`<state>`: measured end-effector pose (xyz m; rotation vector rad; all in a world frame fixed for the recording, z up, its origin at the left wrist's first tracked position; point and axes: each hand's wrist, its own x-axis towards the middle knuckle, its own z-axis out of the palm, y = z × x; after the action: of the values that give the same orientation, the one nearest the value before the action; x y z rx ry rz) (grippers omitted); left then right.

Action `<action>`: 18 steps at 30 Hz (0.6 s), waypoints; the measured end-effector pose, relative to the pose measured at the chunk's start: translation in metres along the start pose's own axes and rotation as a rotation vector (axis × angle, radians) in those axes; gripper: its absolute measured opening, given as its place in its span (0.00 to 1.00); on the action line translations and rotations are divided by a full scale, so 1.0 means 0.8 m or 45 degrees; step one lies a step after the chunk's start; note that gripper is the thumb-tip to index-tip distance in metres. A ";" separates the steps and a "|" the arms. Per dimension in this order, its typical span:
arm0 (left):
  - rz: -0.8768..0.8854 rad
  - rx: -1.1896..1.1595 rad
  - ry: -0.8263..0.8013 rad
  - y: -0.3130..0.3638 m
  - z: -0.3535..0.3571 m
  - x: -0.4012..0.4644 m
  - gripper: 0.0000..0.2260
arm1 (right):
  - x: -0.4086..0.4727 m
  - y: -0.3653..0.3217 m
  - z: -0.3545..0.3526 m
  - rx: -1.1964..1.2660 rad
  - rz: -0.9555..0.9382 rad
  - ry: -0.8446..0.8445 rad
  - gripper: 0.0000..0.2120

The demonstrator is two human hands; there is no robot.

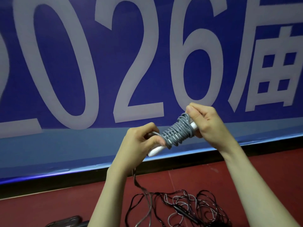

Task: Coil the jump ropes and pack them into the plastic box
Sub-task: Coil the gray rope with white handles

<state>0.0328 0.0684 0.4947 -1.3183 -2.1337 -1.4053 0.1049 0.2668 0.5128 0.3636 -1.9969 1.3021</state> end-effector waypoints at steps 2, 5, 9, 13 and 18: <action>-0.088 -0.189 -0.076 0.000 -0.001 0.000 0.10 | 0.000 -0.002 0.003 0.089 0.023 -0.019 0.19; -0.176 -0.554 -0.219 -0.005 -0.002 -0.003 0.09 | 0.000 -0.002 0.011 0.228 0.076 -0.060 0.19; -0.246 -1.021 -0.012 0.007 0.012 -0.001 0.15 | 0.004 0.002 0.031 0.406 0.185 0.081 0.18; -0.318 -1.295 0.253 0.022 0.026 0.011 0.04 | 0.008 0.008 0.045 0.580 0.293 0.335 0.15; -0.241 -1.387 0.324 0.032 0.037 0.017 0.14 | 0.012 0.016 0.052 0.619 0.344 0.696 0.15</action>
<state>0.0529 0.1033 0.5035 -1.0832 -1.3061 -2.8258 0.0738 0.2369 0.5009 -0.0527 -1.2917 1.8269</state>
